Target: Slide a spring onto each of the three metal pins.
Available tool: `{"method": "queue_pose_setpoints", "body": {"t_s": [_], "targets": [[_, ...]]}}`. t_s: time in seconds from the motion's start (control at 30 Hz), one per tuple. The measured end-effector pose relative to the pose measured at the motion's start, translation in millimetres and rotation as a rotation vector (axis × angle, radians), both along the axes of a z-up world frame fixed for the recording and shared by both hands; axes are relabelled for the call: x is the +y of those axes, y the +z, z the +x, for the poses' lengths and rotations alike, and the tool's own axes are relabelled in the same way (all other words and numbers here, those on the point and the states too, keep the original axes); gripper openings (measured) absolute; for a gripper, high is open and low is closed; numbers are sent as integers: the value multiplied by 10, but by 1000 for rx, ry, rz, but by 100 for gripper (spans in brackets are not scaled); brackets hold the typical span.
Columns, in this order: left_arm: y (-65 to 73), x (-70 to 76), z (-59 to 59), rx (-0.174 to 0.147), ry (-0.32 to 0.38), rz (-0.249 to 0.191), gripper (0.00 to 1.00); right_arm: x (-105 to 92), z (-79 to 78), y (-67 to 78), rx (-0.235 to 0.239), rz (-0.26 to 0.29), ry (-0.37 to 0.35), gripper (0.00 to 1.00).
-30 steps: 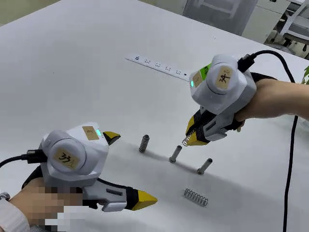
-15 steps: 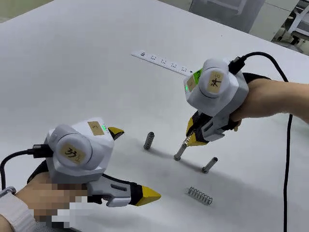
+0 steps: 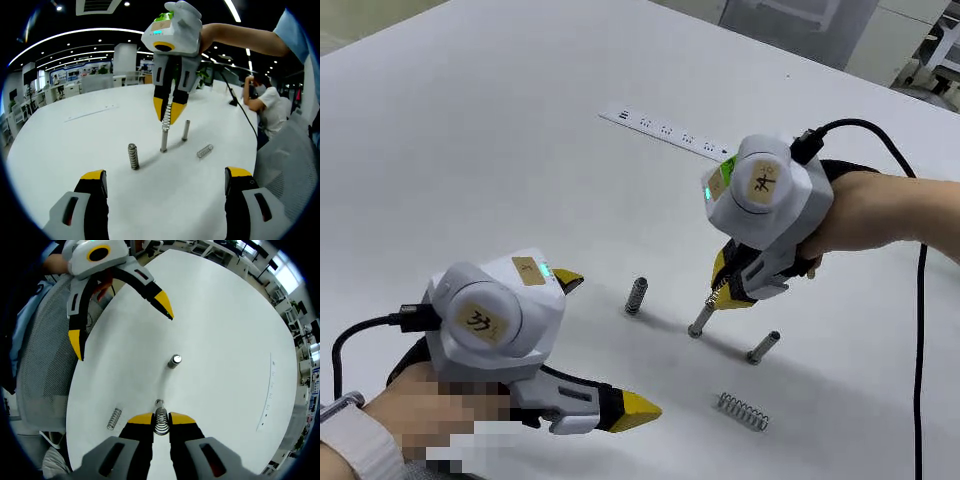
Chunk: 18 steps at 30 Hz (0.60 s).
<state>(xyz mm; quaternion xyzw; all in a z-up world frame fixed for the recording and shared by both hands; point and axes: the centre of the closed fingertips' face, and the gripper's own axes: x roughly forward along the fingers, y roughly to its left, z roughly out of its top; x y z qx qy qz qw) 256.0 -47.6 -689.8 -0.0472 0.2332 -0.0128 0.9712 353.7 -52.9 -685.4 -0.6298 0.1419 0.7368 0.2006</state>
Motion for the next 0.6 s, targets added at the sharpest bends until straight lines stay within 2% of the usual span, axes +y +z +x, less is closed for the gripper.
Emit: {"method": "queue_pose_setpoints", "body": {"t_s": [0.4,0.6], "targets": [[-14,-8,2,3,-7,-3,100,9,-10,-72,-20,-14,13,13],[-7,-6,4,3,-7,1,100,9,-23,-180,-27,-25,19,13]]}}
